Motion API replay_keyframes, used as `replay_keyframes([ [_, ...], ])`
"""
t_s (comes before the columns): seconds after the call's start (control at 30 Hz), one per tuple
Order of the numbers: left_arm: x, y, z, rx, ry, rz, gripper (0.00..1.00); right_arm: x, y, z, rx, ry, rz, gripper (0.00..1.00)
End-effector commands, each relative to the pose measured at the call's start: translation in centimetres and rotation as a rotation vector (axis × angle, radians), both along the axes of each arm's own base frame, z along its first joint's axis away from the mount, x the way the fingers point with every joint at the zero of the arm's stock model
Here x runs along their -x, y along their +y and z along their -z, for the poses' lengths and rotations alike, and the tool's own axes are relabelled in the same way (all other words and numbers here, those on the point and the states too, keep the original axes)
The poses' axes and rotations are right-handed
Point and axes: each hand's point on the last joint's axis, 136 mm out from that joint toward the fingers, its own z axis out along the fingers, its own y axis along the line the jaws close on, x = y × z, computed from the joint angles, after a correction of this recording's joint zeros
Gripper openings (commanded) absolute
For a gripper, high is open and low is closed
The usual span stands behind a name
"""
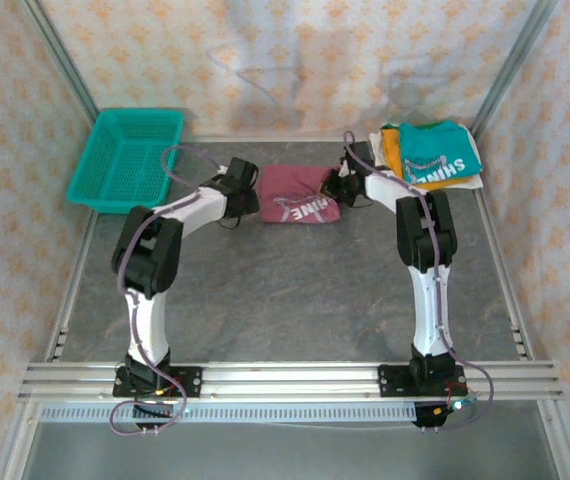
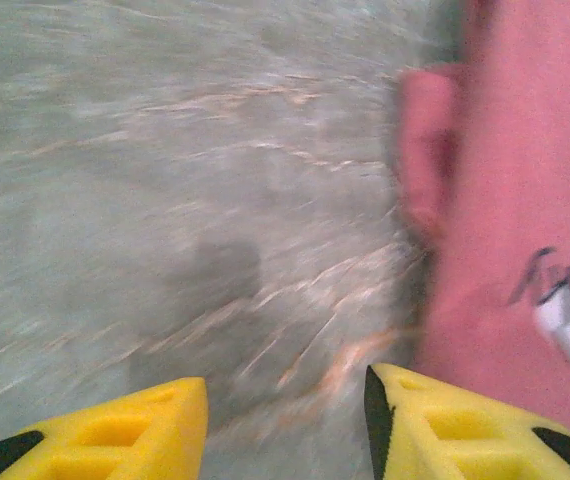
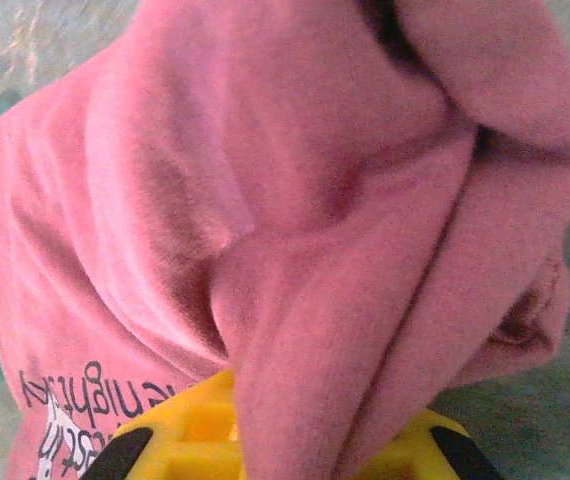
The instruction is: Fold and stack the t-shirts
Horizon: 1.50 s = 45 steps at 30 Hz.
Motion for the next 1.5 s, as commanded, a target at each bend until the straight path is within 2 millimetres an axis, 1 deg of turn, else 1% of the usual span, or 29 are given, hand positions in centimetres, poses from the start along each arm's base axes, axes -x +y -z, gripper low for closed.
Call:
replay_keyframes([
  [0.0, 1.4, 0.5, -7.5, -0.017, -0.179, -0.067, 0.48, -0.3, -4.0, -3.7, 0.219, -0.061, -0.123, 0.00],
  [0.07, 2.8, -0.4, -10.0, -0.044, -0.234, -0.025, 0.49, -0.6, -6.2, -5.7, 0.326, -0.086, -0.163, 0.00],
  [0.13, 3.6, -1.4, -11.7, -0.074, -0.264, 0.037, 0.49, -1.2, -8.2, -7.9, 0.421, -0.126, -0.189, 0.00],
  [0.17, 3.8, -1.9, -12.4, -0.079, -0.272, 0.066, 0.49, -1.7, -9.3, -9.0, 0.463, -0.150, -0.195, 0.00],
  [0.27, 4.0, -2.9, -13.6, -0.081, -0.278, 0.113, 0.50, -3.0, -11.9, -12.2, 0.540, -0.208, -0.210, 0.00],
  [0.33, 4.0, -3.3, -13.8, -0.077, -0.279, 0.132, 0.50, -3.9, -13.2, -14.2, 0.568, -0.251, -0.226, 0.00],
  [0.43, 4.0, -3.8, -13.9, -0.061, -0.282, 0.147, 0.50, -5.0, -15.5, -16.6, 0.649, -0.302, -0.236, 0.00],
  [0.53, 4.0, -3.9, -13.6, -0.064, -0.267, 0.154, 0.50, -5.9, -18.3, -19.0, 0.737, -0.361, -0.207, 0.00],
  [0.67, 4.2, -4.0, -12.7, -0.068, -0.244, 0.159, 0.50, -6.8, -22.0, -22.7, 0.681, -0.467, -0.103, 0.00],
  [0.77, 4.3, -4.0, -12.1, -0.063, -0.232, 0.158, 0.50, -7.2, -24.2, -24.4, 0.671, -0.509, -0.031, 0.00],
  [0.87, 4.3, -4.1, -11.5, -0.067, -0.219, 0.158, 0.50, -7.7, -25.5, -24.2, 0.659, -0.518, -0.006, 0.00],
  [1.0, 4.3, -4.2, -11.4, -0.068, -0.205, 0.163, 0.50, -8.5, -28.3, -22.2, 0.708, -0.479, 0.040, 0.00],
  [1.1, 4.5, -3.8, -11.9, -0.078, -0.209, 0.157, 0.50, -9.1, -31.3, -20.1, 0.753, -0.435, 0.099, 0.00],
  [1.17, 4.8, -3.4, -12.5, -0.083, -0.233, 0.149, 0.50, -9.5, -34.1, -18.6, 0.814, -0.398, 0.171, 0.00],
  [1.27, 5.2, -2.6, -13.8, -0.105, -0.267, 0.131, 0.51, -10.2, -37.5, -17.2, 0.875, -0.378, 0.279, 0.00],
  [1.33, 5.3, -2.2, -14.3, -0.119, -0.277, 0.125, 0.51, -10.5, -39.1, -16.5, 0.882, -0.373, 0.335, 0.00],
  [1.37, 5.4, -2.0, -14.5, -0.127, -0.278, 0.125, 0.51, -10.5, -39.9, -16.4, 0.903, -0.364, 0.371, 0.17],
  [1.4, 5.5, -1.8, -14.7, -0.135, -0.279, 0.121, 0.51, -10.4, -40.7, -16.4, 0.930, -0.358, 0.403, 0.28],
  [1.43, 5.5, -1.6, -14.8, -0.145, -0.280, 0.112, 0.51, -10.2, -41.2, -16.5, 0.954, -0.350, 0.423, 0.29],
  [1.47, 5.6, -1.3, -15.0, -0.151, -0.285, 0.102, 0.51, -10.0, -41.6, -16.9, 0.968, -0.345, 0.450, 0.39],
])
